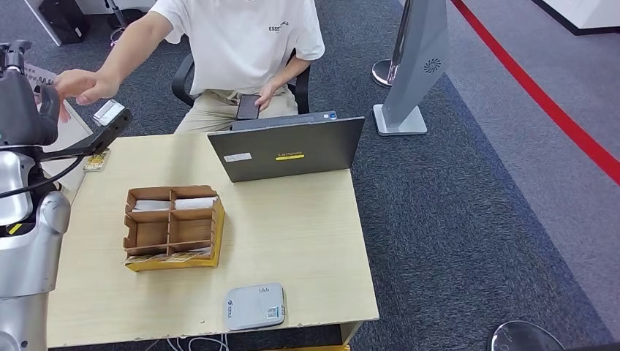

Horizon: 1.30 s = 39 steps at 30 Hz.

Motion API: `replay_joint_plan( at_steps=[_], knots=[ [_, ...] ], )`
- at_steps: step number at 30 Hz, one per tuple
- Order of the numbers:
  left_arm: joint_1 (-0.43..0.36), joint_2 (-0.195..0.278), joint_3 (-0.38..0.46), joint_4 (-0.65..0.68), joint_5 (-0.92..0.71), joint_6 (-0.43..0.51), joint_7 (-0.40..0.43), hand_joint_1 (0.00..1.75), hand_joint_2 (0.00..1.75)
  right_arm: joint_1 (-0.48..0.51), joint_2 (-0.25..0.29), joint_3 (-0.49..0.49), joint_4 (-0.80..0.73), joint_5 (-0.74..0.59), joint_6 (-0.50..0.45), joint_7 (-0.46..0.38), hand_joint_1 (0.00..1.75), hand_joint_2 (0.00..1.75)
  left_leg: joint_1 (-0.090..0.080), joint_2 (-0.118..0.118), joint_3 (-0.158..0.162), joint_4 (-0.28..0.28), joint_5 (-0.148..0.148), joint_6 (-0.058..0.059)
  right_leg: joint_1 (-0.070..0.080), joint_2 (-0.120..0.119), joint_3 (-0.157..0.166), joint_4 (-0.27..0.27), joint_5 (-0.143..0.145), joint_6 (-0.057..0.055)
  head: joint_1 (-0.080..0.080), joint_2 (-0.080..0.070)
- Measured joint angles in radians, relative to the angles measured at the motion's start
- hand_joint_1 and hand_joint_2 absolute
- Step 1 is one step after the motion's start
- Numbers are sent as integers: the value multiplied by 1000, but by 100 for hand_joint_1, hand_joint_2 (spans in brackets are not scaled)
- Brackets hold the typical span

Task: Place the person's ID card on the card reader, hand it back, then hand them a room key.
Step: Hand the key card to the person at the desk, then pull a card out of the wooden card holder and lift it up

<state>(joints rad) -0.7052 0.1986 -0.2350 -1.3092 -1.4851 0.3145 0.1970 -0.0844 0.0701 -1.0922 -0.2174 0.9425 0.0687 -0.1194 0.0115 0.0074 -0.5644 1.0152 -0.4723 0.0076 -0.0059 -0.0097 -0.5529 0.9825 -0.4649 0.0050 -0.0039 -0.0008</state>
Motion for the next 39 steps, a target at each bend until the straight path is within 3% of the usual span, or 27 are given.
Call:
replay_joint_plan(
  at_steps=[8, 14, 22, 30, 39],
  knots=[
    [1, -4, 1, 3, 0, -6, -19, 0, 175, 0, 2, 0, 0, 1, 0, 0, 0, 175, 0, 0, 0, 0, 0, 0, 0, 0, 0, 0, 0, 0, 0, 0],
    [51, -60, 12, -25, 0, -63, -147, 0, 175, -1, 7, -1, 0, -11, -15, 8, 0, 175, 0, 0, -1, 0, 0, 0, 0, -1, 0, 0, 0, 0, 0, 0],
    [232, -135, -53, -172, 1, -92, -214, 0, 175, 1, 17, -22, 0, -39, -34, 24, 0, 175, -1, 1, -2, 0, -1, 1, -1, 1, -2, 0, 0, 0, 0, 0],
    [510, -132, -180, -283, 7, -31, -228, 0, 175, 4, 24, -61, 0, -58, -52, 21, 0, 175, -1, 3, -3, 0, -3, 1, -1, 2, -4, 0, -1, 0, 0, 0],
    [645, -126, -197, -296, 13, -27, -229, 0, 175, 5, 25, -79, 0, -51, -64, 21, 0, 175, -1, 3, -4, 0, -3, 1, -1, 2, -5, 0, -1, 0, -1, 0]
  ],
)
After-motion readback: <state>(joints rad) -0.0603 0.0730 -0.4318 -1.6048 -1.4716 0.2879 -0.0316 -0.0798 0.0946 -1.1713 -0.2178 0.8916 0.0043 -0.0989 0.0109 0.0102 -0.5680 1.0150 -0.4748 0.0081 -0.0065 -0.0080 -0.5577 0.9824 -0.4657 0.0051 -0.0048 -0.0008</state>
